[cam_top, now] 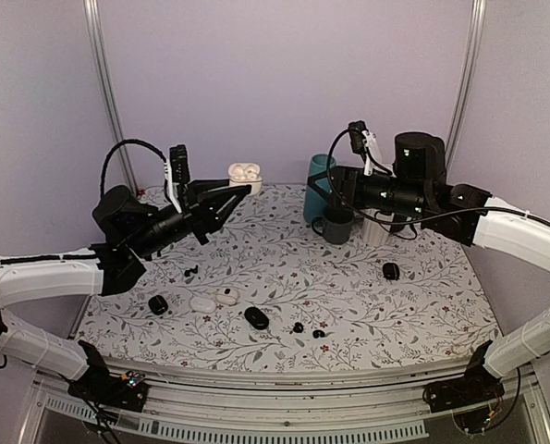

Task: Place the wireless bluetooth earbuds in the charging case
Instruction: Pick up the left earbud from the center of the board.

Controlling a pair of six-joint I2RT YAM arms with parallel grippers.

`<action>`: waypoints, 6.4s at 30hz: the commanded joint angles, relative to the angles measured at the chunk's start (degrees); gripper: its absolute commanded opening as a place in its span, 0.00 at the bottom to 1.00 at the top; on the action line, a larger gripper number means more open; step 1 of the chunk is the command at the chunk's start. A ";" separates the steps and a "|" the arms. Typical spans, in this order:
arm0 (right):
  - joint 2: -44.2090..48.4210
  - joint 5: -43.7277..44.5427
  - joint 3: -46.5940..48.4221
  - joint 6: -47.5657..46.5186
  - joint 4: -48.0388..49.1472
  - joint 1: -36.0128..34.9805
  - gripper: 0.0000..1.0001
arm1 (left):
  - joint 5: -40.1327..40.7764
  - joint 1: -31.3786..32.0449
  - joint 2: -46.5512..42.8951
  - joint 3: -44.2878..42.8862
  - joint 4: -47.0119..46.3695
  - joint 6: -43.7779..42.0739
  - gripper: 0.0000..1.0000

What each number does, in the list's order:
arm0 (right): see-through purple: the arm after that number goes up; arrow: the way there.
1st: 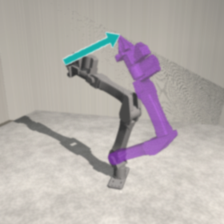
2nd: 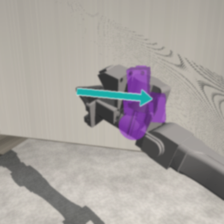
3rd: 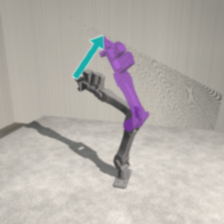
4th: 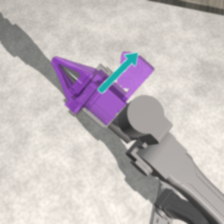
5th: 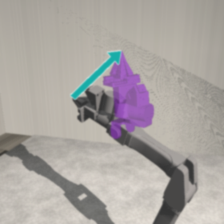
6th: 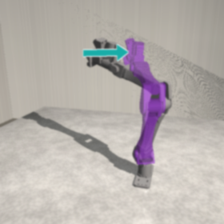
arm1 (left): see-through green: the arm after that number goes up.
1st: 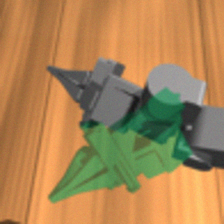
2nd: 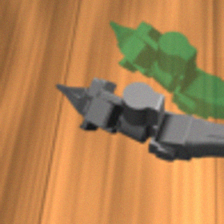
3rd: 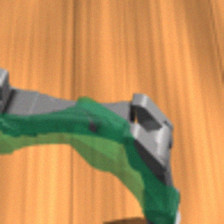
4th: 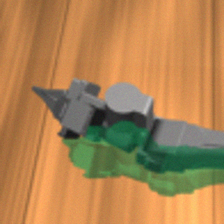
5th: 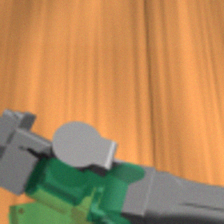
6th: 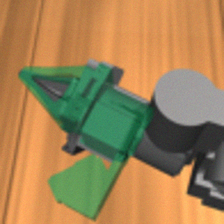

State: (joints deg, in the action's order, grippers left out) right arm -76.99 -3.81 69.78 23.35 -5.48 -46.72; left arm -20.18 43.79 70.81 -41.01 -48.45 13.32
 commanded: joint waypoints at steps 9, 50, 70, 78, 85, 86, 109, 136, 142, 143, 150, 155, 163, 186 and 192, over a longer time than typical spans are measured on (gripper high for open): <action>-7.40 3.62 -3.86 1.52 -2.86 3.13 0.66 | 1.53 -2.02 -4.04 3.66 0.81 1.26 0.00; -41.60 3.36 5.59 -10.68 -6.05 9.87 0.41 | -0.95 -4.42 -6.81 3.27 4.88 3.06 0.00; -39.47 -3.05 3.01 -4.69 -8.62 7.17 0.40 | -1.51 -4.42 -5.28 2.07 5.05 3.23 0.00; -40.06 1.10 5.15 -2.73 -10.54 7.22 0.40 | -1.40 -4.42 -5.50 2.33 4.94 2.95 0.00; -42.46 3.86 9.52 -1.02 -14.73 7.74 0.40 | -0.92 -4.42 -6.16 2.93 4.98 2.80 0.00; -42.87 4.04 10.18 -0.95 -15.31 7.70 0.40 | -0.98 -4.42 -6.25 2.94 5.01 2.78 0.00; -48.69 8.69 19.79 -4.19 -23.72 5.59 0.36 | -0.56 -4.47 -6.40 3.66 4.65 2.59 0.00; -53.29 13.05 26.90 -3.78 -32.84 3.38 0.25 | -0.73 -4.71 -5.94 4.01 4.32 2.58 0.00; -52.56 12.59 26.20 -3.67 -33.37 3.39 0.22 | -0.96 -4.77 -5.85 3.90 4.32 2.74 0.00; -52.52 12.52 26.04 -3.73 -33.35 3.39 0.22 | -0.91 -4.77 -5.80 3.87 4.30 2.80 0.00; -50.79 11.03 24.19 -3.62 -31.71 3.39 0.14 | -0.74 -4.87 -5.20 3.53 4.41 3.28 0.00; -48.79 10.53 22.17 -3.55 -29.74 3.33 0.11 | -0.74 -4.86 -4.81 3.24 4.94 3.27 0.00; -44.03 10.59 17.44 -3.81 -24.71 3.35 0.07 | 0.12 -4.85 -3.90 2.01 7.93 2.24 0.00; -10.45 4.58 5.68 -6.04 -4.44 1.44 0.04 | -5.14 -5.03 2.21 -1.86 6.86 3.26 0.00; -7.06 0.34 6.07 -5.31 -0.23 0.11 0.04 | -7.88 -4.99 5.47 -2.34 3.80 6.60 0.00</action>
State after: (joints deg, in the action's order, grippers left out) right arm -86.56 0.51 76.31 18.02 -10.48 -45.60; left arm -25.30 39.57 74.11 -41.36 -41.21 17.34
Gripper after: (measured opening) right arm 0.104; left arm 0.214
